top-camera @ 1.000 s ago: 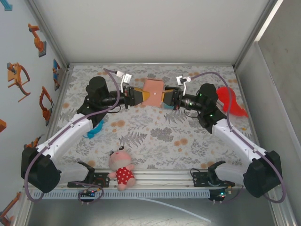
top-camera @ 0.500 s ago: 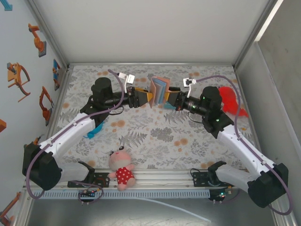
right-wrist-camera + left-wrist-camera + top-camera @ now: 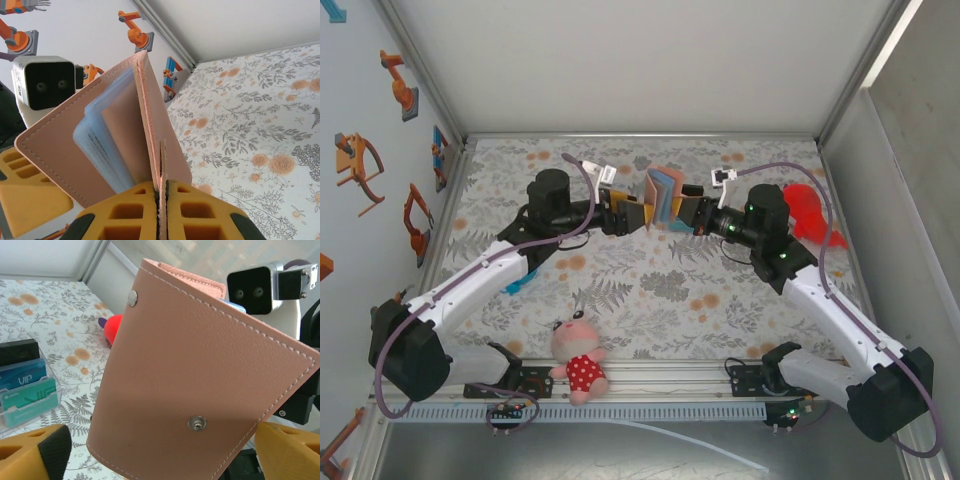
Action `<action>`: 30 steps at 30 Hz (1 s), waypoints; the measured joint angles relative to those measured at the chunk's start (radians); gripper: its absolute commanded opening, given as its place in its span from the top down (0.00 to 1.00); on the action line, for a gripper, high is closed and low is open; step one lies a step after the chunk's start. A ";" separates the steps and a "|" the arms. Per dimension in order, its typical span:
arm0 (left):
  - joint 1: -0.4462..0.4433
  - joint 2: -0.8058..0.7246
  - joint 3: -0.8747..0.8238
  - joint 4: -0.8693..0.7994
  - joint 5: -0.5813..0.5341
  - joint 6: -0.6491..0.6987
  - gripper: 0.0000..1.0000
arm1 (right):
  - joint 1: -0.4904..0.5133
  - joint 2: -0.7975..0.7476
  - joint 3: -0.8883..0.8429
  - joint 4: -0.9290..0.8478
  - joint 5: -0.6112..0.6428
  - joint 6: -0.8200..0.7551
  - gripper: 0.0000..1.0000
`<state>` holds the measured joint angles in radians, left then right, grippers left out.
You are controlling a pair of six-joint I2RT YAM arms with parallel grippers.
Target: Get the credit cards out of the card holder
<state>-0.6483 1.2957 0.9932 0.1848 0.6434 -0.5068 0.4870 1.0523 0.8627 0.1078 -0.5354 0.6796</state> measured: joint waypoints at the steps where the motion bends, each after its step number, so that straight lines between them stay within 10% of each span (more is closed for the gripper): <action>1: -0.002 0.001 0.000 -0.002 -0.001 0.002 0.02 | 0.000 0.000 0.000 0.000 0.004 0.000 1.00; 8: -0.048 0.013 0.023 -0.050 -0.045 0.054 0.03 | 0.000 0.000 0.000 -0.001 0.018 0.000 1.00; 17: -0.092 0.026 0.072 -0.131 -0.153 0.145 0.49 | 0.000 0.001 0.000 -0.018 0.032 -0.001 1.00; 30: -0.093 0.013 0.072 -0.163 -0.233 0.192 0.81 | 0.000 0.001 0.000 -0.031 0.025 -0.012 1.00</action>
<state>-0.7410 1.3090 1.0653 0.0219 0.4107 -0.3145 0.4870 1.0531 0.8627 0.0765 -0.5106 0.6678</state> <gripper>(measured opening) 0.240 0.079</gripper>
